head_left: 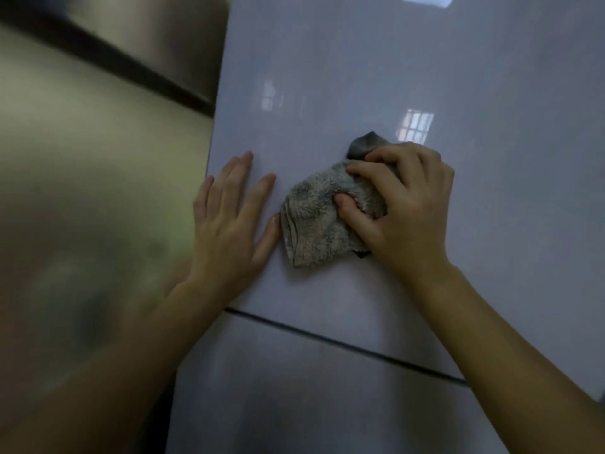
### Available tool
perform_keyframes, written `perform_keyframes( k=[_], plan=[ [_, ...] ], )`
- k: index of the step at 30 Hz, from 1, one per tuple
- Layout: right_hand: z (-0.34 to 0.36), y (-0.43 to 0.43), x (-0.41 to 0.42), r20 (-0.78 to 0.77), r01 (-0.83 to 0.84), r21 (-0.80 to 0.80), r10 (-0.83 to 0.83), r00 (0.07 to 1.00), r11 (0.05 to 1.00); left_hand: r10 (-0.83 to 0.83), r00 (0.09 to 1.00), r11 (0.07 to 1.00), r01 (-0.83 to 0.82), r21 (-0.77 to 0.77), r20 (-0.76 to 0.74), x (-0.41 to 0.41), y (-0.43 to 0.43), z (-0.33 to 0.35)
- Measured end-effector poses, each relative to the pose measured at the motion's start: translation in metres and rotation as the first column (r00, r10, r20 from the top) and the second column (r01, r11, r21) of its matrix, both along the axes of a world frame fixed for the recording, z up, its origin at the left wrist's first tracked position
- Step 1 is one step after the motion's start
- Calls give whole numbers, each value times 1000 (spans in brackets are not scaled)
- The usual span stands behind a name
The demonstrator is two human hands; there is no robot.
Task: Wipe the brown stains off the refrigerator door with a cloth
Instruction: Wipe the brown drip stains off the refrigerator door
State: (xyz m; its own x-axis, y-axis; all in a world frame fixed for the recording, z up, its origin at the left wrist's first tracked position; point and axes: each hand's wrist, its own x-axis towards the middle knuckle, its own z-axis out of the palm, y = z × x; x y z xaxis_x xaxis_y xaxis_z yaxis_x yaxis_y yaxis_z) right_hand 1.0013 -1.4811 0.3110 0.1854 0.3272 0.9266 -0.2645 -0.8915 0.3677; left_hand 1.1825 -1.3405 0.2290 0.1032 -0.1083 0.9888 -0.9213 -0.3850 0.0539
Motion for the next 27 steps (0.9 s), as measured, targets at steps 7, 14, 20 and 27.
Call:
perform_keyframes(
  k=[7,14,20,27],
  plan=[
    [160,3,-4,14,-66,29,66,998,997,-17,999,996,13,90,48,2,11,158],
    [326,2,-1,96,-100,-26,102,990,995,-3,999,996,-1,87,38,0,17,309],
    [330,3,5,134,-5,-49,11,991,999,-6,1000,995,4,105,20,7,20,345],
    [278,10,5,-30,130,-23,-131,991,991,-56,995,987,43,156,77,21,19,323]
  ],
)
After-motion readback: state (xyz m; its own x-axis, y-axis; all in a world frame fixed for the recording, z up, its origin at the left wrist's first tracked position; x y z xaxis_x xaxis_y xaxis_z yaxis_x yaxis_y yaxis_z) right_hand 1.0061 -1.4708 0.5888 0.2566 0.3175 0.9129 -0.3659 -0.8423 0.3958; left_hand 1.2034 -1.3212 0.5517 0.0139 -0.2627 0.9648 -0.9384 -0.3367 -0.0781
